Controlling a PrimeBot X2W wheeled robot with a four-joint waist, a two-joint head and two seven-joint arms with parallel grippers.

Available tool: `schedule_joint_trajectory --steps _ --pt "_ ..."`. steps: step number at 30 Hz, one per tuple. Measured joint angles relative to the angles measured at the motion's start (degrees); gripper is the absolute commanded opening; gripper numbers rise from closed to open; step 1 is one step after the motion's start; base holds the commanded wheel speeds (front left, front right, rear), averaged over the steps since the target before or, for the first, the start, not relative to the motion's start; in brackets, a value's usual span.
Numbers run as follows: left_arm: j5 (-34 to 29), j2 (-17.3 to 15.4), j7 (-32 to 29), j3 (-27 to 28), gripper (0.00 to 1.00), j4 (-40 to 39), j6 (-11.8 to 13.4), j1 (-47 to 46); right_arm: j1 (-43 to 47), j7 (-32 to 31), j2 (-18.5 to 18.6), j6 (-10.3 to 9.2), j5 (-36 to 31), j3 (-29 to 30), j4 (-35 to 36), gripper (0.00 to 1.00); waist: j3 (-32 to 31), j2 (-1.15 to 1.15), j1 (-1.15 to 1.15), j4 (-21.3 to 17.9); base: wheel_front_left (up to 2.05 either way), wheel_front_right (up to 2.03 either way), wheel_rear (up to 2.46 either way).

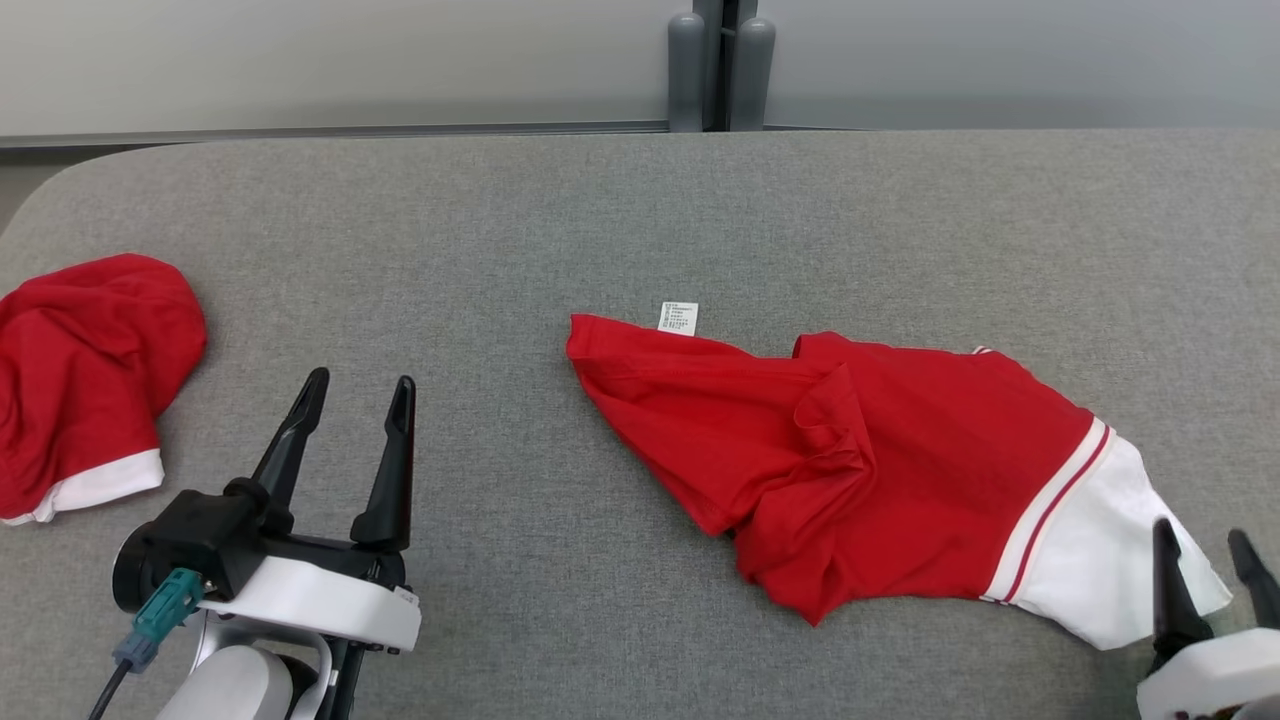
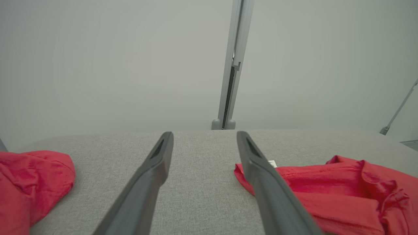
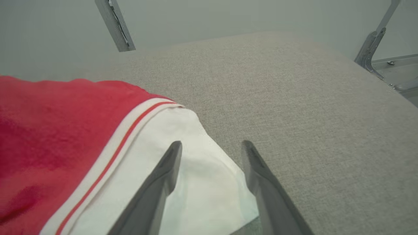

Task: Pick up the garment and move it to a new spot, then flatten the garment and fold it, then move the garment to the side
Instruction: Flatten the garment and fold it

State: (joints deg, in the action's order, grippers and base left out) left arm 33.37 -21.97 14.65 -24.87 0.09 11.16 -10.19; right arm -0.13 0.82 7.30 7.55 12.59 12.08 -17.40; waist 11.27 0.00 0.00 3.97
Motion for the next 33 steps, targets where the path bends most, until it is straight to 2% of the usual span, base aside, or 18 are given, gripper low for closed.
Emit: schedule_joint_trajectory --steps 8,16,29,33 --pt "-0.1 0.2 0.1 0.9 1.0 0.1 0.3 1.3 0.0 2.6 -0.3 0.0 -1.7 -4.2 11.6 1.0 -1.3 0.0 0.0 -0.8 0.0 0.0 0.0" --pt "-0.3 0.5 0.2 0.1 1.0 0.6 0.5 3.1 3.2 -1.9 -0.7 0.0 -2.7 -8.5 22.0 1.0 -4.0 0.0 0.0 -1.0 0.0 0.0 0.0" --pt "-0.3 0.6 -0.5 -1.2 1.0 0.5 0.4 3.7 5.9 -4.4 -1.4 0.0 -2.5 -9.0 25.8 1.0 -5.4 0.0 0.0 -0.9 0.0 0.0 0.0" --pt "-0.9 1.3 -2.7 -4.0 1.0 0.4 -1.1 1.8 5.9 -4.5 -1.5 0.0 -2.4 -9.1 25.9 1.0 -5.2 0.0 0.0 -0.8 0.0 0.0 0.0"
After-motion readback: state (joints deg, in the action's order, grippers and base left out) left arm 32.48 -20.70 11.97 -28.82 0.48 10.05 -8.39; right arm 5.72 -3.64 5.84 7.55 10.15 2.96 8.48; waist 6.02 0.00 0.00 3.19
